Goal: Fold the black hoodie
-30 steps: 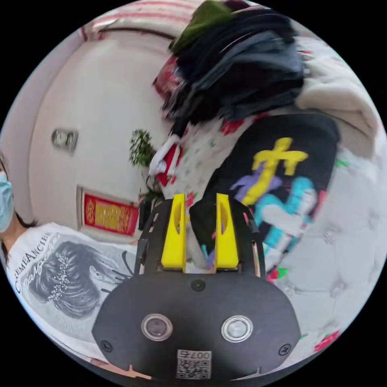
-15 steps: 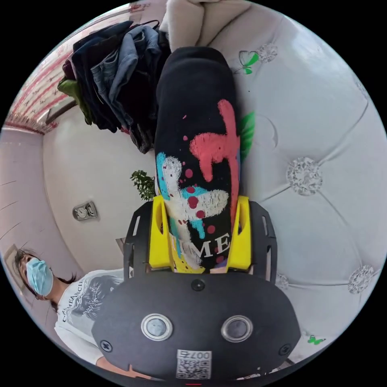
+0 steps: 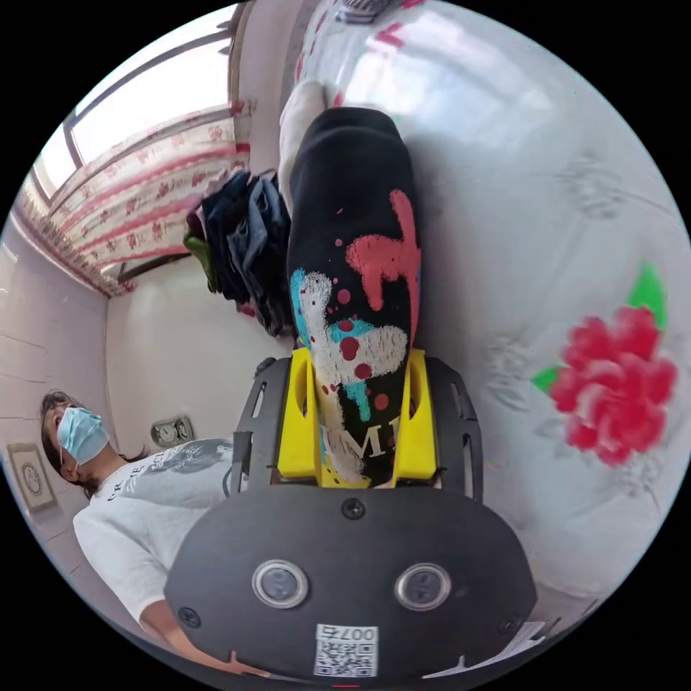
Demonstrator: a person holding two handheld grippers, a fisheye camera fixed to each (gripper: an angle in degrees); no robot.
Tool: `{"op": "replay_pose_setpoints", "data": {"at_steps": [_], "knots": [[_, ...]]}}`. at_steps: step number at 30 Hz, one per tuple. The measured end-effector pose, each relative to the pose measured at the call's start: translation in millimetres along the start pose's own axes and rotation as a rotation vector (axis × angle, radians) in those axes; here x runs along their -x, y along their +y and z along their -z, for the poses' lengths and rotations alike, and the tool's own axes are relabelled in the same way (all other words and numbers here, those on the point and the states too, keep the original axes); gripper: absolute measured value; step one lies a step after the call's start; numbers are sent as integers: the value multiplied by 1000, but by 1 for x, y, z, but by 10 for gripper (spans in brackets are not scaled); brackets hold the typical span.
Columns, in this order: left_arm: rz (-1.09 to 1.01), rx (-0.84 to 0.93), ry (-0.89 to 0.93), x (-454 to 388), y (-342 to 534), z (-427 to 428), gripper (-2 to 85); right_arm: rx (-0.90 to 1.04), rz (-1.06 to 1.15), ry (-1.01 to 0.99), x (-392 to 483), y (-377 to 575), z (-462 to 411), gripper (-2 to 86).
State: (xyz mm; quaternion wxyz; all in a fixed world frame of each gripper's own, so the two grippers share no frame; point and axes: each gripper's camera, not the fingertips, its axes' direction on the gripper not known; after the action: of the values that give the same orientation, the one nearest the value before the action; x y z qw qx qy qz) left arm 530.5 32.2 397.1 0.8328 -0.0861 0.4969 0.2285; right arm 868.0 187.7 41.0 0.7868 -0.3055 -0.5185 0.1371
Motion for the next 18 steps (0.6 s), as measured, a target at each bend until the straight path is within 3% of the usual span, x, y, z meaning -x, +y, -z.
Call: {"op": "replay_pose_setpoints", "data": {"at_steps": [6,18], "knots": [[-55,22,-62,-16,-126,-59,87,-223,-33,-26,-29,-42,94,126],[66,-157,-374,38,-360,-52,85,-196,136,115,49,-406,76,141]]}}
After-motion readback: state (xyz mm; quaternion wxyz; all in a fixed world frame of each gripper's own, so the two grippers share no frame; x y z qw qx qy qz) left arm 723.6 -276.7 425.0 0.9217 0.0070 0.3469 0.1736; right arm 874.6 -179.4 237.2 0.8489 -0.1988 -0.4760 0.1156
